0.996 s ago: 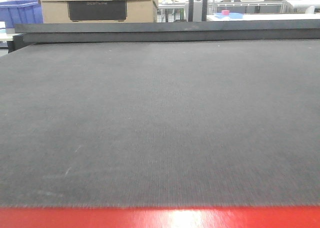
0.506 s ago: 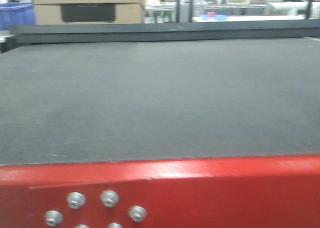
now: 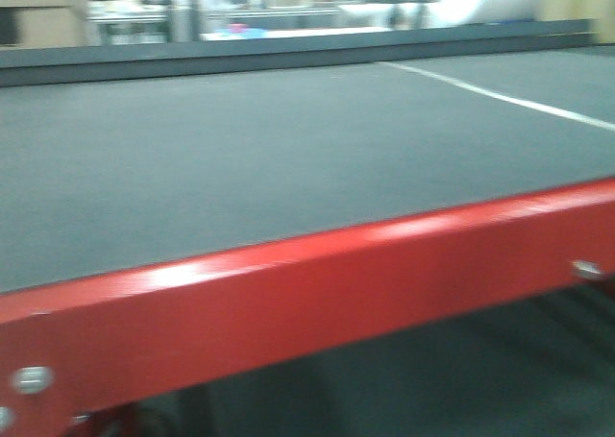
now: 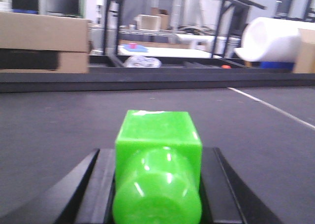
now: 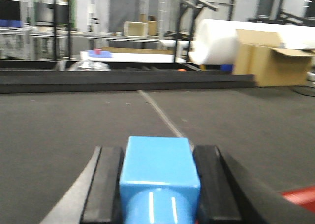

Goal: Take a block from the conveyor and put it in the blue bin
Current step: 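Drive the base away from the conveyor holding both bricks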

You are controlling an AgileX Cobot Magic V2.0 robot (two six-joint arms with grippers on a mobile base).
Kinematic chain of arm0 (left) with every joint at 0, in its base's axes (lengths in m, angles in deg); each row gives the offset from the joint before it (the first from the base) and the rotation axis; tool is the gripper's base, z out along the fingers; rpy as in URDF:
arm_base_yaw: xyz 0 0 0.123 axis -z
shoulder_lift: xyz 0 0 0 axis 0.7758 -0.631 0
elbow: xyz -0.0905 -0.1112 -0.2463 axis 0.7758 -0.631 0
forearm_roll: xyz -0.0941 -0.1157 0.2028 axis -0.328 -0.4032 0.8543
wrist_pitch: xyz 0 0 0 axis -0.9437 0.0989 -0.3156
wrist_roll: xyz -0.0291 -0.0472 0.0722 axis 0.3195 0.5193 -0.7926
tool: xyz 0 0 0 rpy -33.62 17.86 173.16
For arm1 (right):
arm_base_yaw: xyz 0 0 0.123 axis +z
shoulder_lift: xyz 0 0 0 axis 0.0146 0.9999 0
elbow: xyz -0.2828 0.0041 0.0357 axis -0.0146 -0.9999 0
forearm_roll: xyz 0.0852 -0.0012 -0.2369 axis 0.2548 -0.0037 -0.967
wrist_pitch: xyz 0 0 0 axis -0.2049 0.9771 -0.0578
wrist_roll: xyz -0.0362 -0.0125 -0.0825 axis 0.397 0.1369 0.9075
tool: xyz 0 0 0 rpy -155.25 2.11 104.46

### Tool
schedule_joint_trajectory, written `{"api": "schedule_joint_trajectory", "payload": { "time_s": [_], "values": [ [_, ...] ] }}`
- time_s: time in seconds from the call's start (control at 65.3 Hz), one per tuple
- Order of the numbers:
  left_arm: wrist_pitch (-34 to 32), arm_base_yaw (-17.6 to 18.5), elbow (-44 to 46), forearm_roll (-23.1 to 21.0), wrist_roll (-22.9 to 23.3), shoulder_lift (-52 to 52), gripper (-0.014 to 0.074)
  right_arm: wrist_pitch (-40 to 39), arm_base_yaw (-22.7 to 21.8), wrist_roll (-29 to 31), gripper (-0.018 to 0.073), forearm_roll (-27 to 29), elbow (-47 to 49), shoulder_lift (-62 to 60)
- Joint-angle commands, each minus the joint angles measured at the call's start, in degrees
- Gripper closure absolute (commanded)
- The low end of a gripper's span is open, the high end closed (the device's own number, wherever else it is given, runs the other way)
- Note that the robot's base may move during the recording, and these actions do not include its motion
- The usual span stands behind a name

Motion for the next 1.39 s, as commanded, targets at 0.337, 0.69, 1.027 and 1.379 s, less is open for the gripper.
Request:
{"api": "schedule_joint_trajectory", "payload": {
  "time_s": [0.337, 0.69, 1.027, 1.379],
  "values": [
    [-0.79, 0.03, 0.04, -0.52, -0.01, 0.29, 0.0708, -1.32, 0.03, 0.35, 0.0721, -0.65, 0.42, -0.20],
    [-0.79, 0.03, 0.04, -0.52, -0.01, 0.29, 0.0708, -1.32, 0.03, 0.35, 0.0721, -0.65, 0.42, -0.20],
    [-0.79, 0.03, 0.04, -0.52, -0.01, 0.29, 0.0708, -1.32, 0.03, 0.35, 0.0721, -0.65, 0.42, -0.20],
    [-0.79, 0.03, 0.04, -0.52, -0.01, 0.29, 0.0708, -1.32, 0.03, 0.35, 0.0721, -0.65, 0.42, -0.20]
  ]
}}
